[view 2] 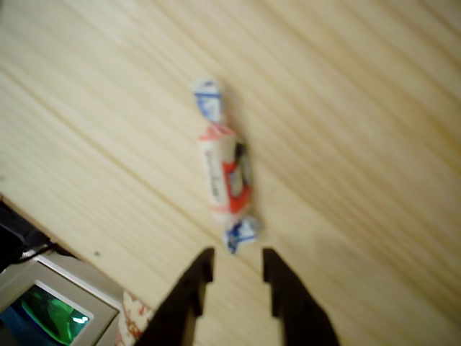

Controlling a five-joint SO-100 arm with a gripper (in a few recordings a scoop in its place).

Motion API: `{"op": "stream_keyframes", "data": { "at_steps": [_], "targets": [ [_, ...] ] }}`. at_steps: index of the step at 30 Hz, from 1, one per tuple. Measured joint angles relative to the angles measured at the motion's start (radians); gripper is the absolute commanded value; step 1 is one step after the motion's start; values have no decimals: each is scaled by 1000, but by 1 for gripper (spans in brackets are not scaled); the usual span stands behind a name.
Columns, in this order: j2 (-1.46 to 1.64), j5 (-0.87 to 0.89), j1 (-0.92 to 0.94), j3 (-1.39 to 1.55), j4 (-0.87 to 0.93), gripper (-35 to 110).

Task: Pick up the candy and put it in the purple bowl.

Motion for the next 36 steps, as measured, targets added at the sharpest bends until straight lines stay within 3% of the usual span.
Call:
{"op": "stream_keyframes", "data": {
  "at_steps": [36],
  "targets": [
    [-357, 32, -12, -405, 115, 19]
  ]
}}
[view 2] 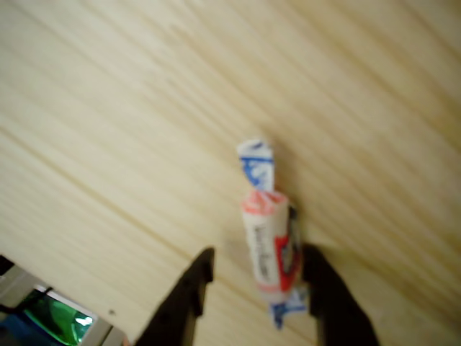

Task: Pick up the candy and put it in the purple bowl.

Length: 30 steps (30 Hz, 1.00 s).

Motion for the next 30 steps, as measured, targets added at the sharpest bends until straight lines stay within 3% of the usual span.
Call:
{"op": "stream_keyframes", "data": {
  "at_steps": [10, 16, 30],
  "targets": [
    [-32, -21, 9, -38, 0, 15],
    [-34, -20, 26, -37, 0, 1],
    [-2, -28, 25, 25, -28, 0]
  ]
}}
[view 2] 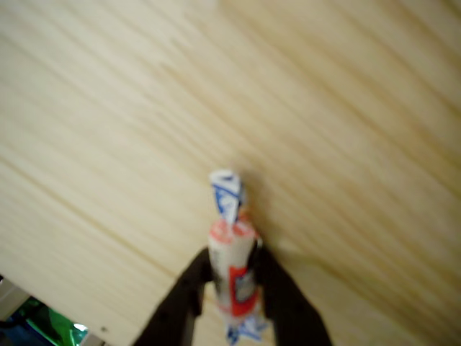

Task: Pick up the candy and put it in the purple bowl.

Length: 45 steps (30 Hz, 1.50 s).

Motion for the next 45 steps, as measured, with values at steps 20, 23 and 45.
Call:
{"op": "stream_keyframes", "data": {
  "at_steps": [20, 23, 45],
  "targets": [
    [494, -124, 213, 420, -201, 0],
    [532, -140, 235, 443, -239, 0],
    [249, -403, 393, -20, -247, 0]
  ]
}}
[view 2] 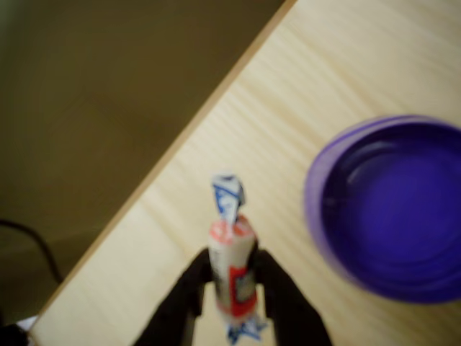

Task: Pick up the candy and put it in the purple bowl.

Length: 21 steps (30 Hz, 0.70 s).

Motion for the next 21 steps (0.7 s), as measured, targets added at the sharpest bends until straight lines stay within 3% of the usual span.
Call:
{"op": "stream_keyframes", "data": {
  "at_steps": [21],
  "targets": [
    [-3, -48, 143, 104, -115, 0]
  ]
}}
